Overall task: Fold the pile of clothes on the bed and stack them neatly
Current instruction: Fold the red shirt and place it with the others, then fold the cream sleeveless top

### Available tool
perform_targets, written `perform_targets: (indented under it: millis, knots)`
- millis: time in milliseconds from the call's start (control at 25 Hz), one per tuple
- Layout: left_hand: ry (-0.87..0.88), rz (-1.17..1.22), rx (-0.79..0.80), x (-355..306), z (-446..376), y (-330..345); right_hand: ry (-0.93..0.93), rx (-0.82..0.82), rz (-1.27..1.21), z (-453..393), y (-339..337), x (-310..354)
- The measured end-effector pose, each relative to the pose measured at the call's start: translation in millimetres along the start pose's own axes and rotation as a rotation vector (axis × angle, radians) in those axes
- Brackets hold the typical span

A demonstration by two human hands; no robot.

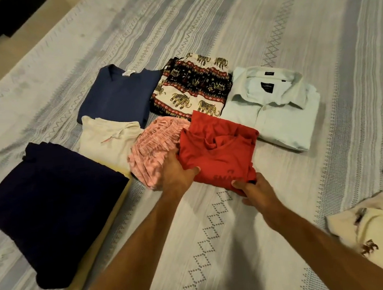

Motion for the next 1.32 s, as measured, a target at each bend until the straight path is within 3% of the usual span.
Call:
perform_targets:
  millis: [160,240,400,520,680,800,880,960,1040,1120,1240,1320]
  knots:
    - [0.204,0.059,-0.265,24,60,8,-0.11,-0.093,0.077,27,-14,-25]
    - [0.219,0.027,-0.202,44,92,21,-0.216,-0.15,0.196,41,-27,-48]
    - [0.429,-0.18,-0.057,78,149,44,-0.4,-0.185,0.249,69,-53,-88]
    - [0.485,-0.376,0.026,86,196,58,-0.453,-0.091,0.368,94,-83,-115]
    - [0.46,-0.381,0.11,85,241,64,-0.667,0.038,0.681,127,-127,-136]
    - [0.42,-0.34,0.199,76,272,72,-0.782,-0.129,0.902,141,-181,-139]
    - [0.428,-0.3,0.263,65,291,85,-0.767,-0.307,1.05,137,-231,-150]
    - [0.423,-0.251,0.323,52,309,98,-0.673,-0.35,1.223,128,-280,-166]
    - [0.34,-0.152,0.415,34,334,109,-0.614,-0.233,1.427,125,-315,-184]
    - [0.152,-0.057,0.507,19,363,125,-0.642,-0.153,1.469,128,-336,-201]
    - [-0.08,-0.037,0.572,6,404,154,-0.695,-0.141,1.196,151,-339,-211]
    - [-0.317,0.092,0.609,-2,424,162,-0.893,-0.124,1.046,174,-334,-208]
Point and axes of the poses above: each hand's wrist, its own z-axis away from the middle knuckle, its own y-axis out of the palm, x = y × z, the point moved 1 cm from there along -z, towards the middle knuckle, and after that the axes turned 15 degrees about -x, right-handed, at the moved point
